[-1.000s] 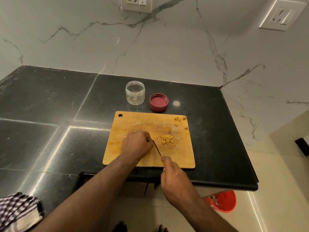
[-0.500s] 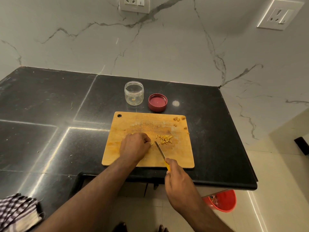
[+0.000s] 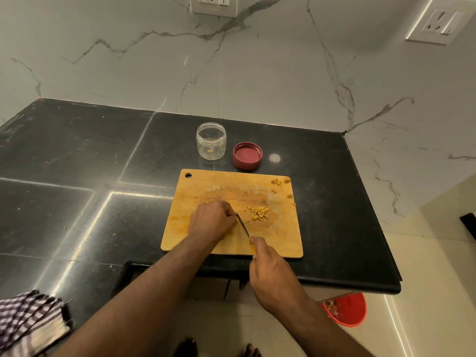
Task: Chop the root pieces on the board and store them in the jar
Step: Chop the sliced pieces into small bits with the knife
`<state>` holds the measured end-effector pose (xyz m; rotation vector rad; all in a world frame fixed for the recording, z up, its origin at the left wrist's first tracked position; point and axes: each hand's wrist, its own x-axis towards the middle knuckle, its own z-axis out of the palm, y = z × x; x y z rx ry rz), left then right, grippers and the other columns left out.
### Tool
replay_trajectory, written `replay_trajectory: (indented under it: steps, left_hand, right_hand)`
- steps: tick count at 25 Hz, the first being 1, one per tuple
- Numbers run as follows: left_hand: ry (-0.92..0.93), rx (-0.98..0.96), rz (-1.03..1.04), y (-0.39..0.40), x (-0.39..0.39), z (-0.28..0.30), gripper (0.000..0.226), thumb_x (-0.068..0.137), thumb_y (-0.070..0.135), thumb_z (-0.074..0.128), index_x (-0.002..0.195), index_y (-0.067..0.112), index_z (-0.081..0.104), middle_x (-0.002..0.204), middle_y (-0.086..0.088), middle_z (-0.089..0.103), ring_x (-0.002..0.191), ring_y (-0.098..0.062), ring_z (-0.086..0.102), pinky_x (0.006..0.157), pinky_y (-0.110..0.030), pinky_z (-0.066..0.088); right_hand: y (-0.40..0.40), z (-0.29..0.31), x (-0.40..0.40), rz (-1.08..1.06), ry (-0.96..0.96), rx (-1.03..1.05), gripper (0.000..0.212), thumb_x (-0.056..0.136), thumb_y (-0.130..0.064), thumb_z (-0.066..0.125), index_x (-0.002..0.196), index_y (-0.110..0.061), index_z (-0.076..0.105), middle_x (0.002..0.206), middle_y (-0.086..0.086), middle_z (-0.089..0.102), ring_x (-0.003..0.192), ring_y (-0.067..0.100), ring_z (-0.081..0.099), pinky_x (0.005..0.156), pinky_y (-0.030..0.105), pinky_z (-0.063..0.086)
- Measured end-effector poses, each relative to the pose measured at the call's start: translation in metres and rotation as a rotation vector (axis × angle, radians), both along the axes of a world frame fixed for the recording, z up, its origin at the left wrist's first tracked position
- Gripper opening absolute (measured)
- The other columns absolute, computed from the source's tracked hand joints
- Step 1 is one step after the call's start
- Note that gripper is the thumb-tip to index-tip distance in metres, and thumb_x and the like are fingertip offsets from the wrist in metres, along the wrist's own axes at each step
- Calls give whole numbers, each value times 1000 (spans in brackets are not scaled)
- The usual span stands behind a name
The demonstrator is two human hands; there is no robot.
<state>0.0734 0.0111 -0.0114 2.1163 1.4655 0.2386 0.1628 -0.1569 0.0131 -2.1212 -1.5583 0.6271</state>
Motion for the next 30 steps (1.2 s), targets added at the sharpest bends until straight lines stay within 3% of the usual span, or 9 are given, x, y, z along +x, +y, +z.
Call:
replay_trajectory:
  steps: [11,21,30]
  left_hand:
    - [-46,-28,-25,3,-3,-5,14,91,26,69,103,27,77,100,11,73,91,-8,63,80,-32,58]
    - [-58,-11,-3,2,-3,-6,10,91,25,69,97,28,76,94,11,71,86,-8,63,71,-29,54]
    - [-65,-8,0,1,-4,-6,7,90,26,69,93,28,75,90,11,70,86,-9,63,76,-34,57]
  right_hand:
    - [-18,3,3,-60,34,29,41,103,-24,36,144,-30,31,122,-8,56,96,7,56,75,19,43]
    - [5,1,1,4,-5,22,41,102,-19,38,142,-25,34,114,-3,58,91,10,56,76,26,49]
    - [-20,3,1,-6,11,-23,39,103,-23,36,141,-30,31,116,-6,57,94,9,57,78,24,48]
